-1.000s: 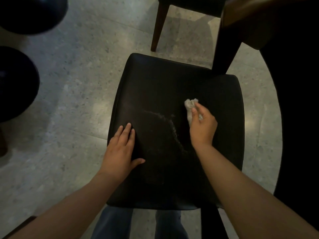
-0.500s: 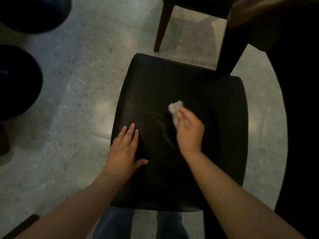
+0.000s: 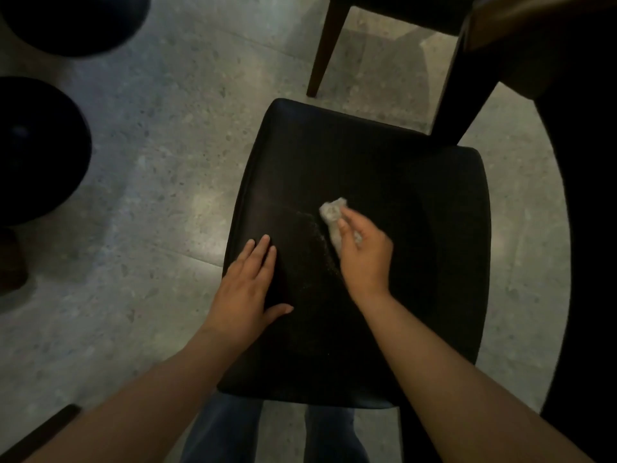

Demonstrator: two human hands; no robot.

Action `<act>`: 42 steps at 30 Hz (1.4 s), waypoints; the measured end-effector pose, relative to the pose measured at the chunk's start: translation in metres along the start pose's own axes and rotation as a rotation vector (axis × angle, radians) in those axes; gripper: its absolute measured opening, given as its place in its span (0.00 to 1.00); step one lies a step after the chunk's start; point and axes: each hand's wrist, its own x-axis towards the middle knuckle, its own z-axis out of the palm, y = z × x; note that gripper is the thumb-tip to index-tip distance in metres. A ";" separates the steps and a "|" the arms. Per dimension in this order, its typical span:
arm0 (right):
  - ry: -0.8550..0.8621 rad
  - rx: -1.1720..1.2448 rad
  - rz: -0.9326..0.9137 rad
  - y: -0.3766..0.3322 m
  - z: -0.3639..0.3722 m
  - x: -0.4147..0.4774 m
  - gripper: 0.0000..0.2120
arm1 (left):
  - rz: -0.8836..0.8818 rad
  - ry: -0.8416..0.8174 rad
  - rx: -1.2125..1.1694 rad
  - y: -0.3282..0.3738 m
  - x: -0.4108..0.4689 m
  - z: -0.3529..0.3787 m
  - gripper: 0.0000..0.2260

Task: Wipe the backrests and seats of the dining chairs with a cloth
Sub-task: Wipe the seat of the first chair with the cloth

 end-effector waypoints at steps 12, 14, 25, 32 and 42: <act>-0.085 0.014 -0.003 -0.003 0.028 -0.011 0.16 | -0.110 0.007 -0.039 -0.017 -0.011 -0.001 0.43; -0.123 0.020 -0.021 -0.003 0.025 -0.015 0.15 | -0.109 0.008 -0.039 -0.018 -0.011 -0.001 0.43; -0.047 0.027 0.043 -0.013 0.034 0.003 0.15 | -0.116 0.028 -0.070 -0.021 -0.011 0.002 0.43; -0.030 0.023 -0.032 -0.018 0.018 0.017 0.15 | -0.099 0.045 -0.125 -0.025 -0.013 0.005 0.43; -0.171 -0.028 -0.119 -0.020 0.056 -0.018 0.15 | -0.054 0.086 -0.185 -0.032 -0.021 0.008 0.42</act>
